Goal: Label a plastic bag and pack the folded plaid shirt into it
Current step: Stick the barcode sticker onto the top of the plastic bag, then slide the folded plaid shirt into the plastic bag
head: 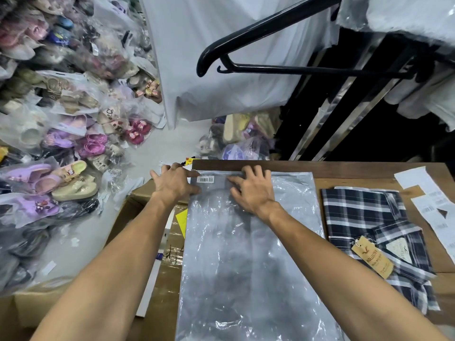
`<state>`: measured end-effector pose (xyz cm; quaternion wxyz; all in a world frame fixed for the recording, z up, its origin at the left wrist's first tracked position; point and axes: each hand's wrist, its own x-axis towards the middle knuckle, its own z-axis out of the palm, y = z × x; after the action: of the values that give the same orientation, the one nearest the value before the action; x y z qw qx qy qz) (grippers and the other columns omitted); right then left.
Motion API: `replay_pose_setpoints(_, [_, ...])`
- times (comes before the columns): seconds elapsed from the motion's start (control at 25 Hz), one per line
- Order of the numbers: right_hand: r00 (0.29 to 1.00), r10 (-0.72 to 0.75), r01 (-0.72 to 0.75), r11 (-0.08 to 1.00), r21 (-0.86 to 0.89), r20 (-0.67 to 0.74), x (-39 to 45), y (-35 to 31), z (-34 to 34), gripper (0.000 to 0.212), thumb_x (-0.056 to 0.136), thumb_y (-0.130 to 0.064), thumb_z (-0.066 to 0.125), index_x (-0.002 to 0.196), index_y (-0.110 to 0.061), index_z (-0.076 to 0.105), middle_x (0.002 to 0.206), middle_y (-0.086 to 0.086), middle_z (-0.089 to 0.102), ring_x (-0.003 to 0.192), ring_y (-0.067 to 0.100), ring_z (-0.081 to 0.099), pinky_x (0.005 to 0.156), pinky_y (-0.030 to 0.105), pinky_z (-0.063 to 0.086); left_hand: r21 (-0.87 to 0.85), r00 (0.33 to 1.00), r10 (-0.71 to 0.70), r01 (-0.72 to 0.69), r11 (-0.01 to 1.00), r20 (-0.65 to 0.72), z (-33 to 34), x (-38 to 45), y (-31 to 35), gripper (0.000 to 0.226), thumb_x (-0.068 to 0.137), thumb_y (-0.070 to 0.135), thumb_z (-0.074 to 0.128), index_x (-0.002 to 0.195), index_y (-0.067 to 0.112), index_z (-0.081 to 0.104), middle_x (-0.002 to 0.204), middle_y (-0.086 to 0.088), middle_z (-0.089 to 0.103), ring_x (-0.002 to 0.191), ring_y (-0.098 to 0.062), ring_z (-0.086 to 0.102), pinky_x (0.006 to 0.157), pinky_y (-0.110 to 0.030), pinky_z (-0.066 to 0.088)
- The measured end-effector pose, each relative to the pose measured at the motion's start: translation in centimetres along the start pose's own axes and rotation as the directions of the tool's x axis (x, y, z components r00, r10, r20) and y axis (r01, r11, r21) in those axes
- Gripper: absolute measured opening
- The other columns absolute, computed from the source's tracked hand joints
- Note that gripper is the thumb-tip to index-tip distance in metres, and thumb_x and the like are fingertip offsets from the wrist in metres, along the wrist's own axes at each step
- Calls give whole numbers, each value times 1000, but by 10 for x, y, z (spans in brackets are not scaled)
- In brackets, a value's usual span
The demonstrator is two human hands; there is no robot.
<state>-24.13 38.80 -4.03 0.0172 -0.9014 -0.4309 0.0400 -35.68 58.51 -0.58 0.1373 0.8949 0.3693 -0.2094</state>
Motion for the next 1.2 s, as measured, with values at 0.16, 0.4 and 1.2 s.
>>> replay_pose_setpoints(0.16, [997, 46, -49, 997, 55, 56, -25, 24, -8, 38, 93, -50, 47, 119, -34, 70, 113, 4, 59, 105, 28, 51, 89, 43, 39, 60, 994, -26, 32, 998, -103, 5, -11, 13, 46, 78, 57, 71, 123, 47, 68, 133, 1, 54, 128, -28, 43, 113, -52, 25])
replay_pose_setpoints(0.4, [988, 18, -62, 956, 287, 154, -79, 88, -25, 41, 100, -46, 49, 138, -33, 56, 128, 1, 55, 121, 26, 46, 101, 41, 35, -121, 971, 105, -134, 984, -216, 39, -57, 91, 34, 94, 41, 61, 127, 38, 66, 136, -6, 55, 129, -32, 46, 107, -45, 35])
replay_pose_setpoints(1.2, [961, -80, -10, 946, 323, 266, -209, 260, -18, 98, 64, -93, 54, 150, -50, 36, 169, -1, 19, 155, 29, 10, 124, 56, 5, -58, 985, 80, -72, 996, 150, 103, -134, 229, 107, 60, 68, 79, 149, 49, 24, 144, -5, 24, 137, -32, 21, 104, -62, 44])
